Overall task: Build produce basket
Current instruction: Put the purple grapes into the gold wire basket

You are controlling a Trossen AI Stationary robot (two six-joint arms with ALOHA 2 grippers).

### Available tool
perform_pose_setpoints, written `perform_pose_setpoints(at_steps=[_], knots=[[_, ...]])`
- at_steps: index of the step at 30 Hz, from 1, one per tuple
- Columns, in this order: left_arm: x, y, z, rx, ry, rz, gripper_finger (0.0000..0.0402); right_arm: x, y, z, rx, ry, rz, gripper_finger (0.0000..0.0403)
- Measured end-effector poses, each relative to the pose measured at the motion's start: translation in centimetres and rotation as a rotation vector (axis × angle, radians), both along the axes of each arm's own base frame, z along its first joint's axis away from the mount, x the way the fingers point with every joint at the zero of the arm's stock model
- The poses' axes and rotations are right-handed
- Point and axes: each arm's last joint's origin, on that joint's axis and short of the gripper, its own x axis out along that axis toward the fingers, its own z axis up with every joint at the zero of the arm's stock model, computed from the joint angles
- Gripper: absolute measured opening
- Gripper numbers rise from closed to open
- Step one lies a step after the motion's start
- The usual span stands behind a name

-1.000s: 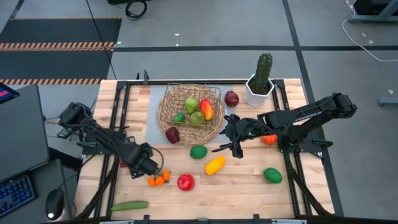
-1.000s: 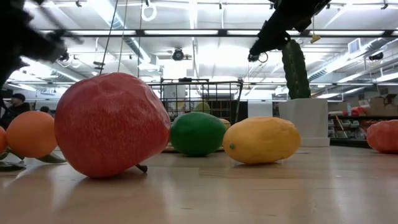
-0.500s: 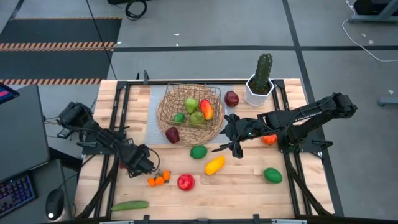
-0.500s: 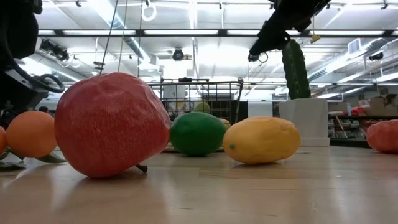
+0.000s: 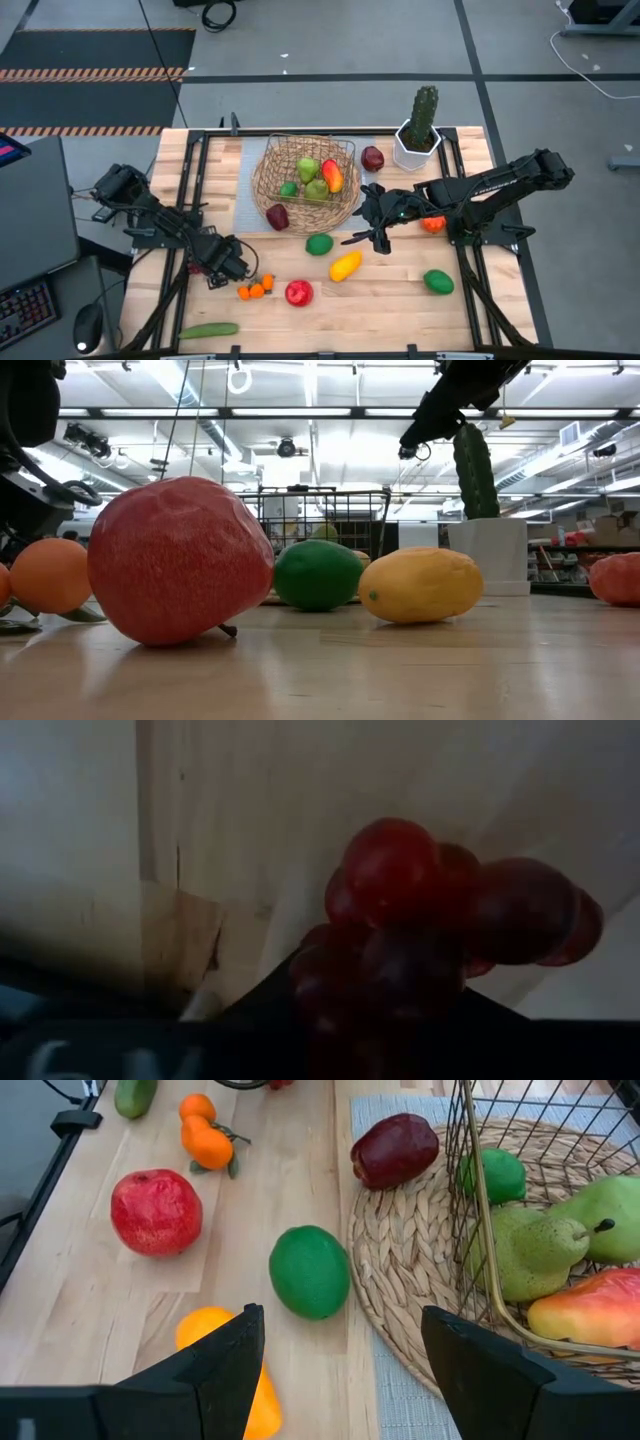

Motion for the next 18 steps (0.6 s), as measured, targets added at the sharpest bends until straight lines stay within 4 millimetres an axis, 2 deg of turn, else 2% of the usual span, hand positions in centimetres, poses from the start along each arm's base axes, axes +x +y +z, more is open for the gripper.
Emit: perform_pose_setpoints(at_steps=[9, 18], knots=[[1.7, -0.9, 2.8, 0.045, -0.059, -0.022, 0.0099, 0.0, 0.0, 0.0, 0.0, 0.0, 0.0, 0.0275], [4.2, -1.2, 7.2, 0.195, -0.23, -0.047, 0.0091, 0.1, 0.0, 0.1, 0.003, -0.017, 0.0, 0.0275]])
